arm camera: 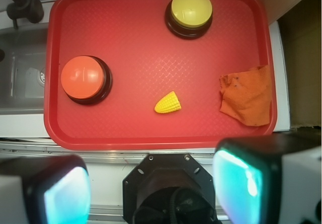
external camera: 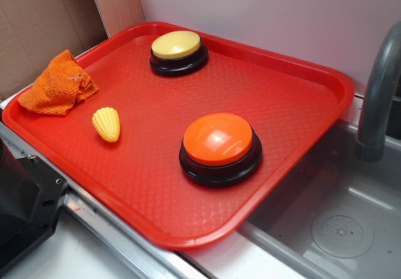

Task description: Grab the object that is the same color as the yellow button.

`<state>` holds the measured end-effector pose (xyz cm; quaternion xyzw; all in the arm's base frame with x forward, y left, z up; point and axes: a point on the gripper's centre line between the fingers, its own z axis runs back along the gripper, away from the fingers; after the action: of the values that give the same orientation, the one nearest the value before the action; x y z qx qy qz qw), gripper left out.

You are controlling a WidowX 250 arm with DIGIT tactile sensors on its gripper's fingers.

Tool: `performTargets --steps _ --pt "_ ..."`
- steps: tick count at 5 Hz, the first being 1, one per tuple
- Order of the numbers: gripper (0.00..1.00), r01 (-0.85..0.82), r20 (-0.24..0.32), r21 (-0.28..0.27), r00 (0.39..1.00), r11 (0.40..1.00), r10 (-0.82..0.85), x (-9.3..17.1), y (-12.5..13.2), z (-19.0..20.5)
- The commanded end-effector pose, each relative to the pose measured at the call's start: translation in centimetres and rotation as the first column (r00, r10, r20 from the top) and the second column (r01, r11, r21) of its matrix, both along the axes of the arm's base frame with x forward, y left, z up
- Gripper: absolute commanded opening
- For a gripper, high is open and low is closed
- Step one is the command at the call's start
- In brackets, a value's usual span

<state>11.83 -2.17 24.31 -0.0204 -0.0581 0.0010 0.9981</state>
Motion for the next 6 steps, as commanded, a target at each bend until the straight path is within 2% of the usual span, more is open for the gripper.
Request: performTargets --steps 1,2,3,4,5,6 --pt "1.00 0.000 0.000 0.000 1.000 1.000 0.000 0.0 0.0 0.0" --pt "1.00 -0.251 -0.134 -0.026 0.960 0.968 0.245 1.6 4.1 -5.0" --pt "1.00 -0.468 -0.164 0.012 0.871 0.884 0.464 2.1 4.0 -9.6" --pt "1.00 -0.674 -0.094 0.078 0.729 0.735 0.678 3.1 2.8 -12.9" --pt "1.00 -0.776 -0.051 0.011 0.629 0.631 0.775 3.5 2.5 -15.8" --pt "1.00 -0.768 0.000 -0.047 0.640 0.639 0.769 3.9 2.5 -18.5"
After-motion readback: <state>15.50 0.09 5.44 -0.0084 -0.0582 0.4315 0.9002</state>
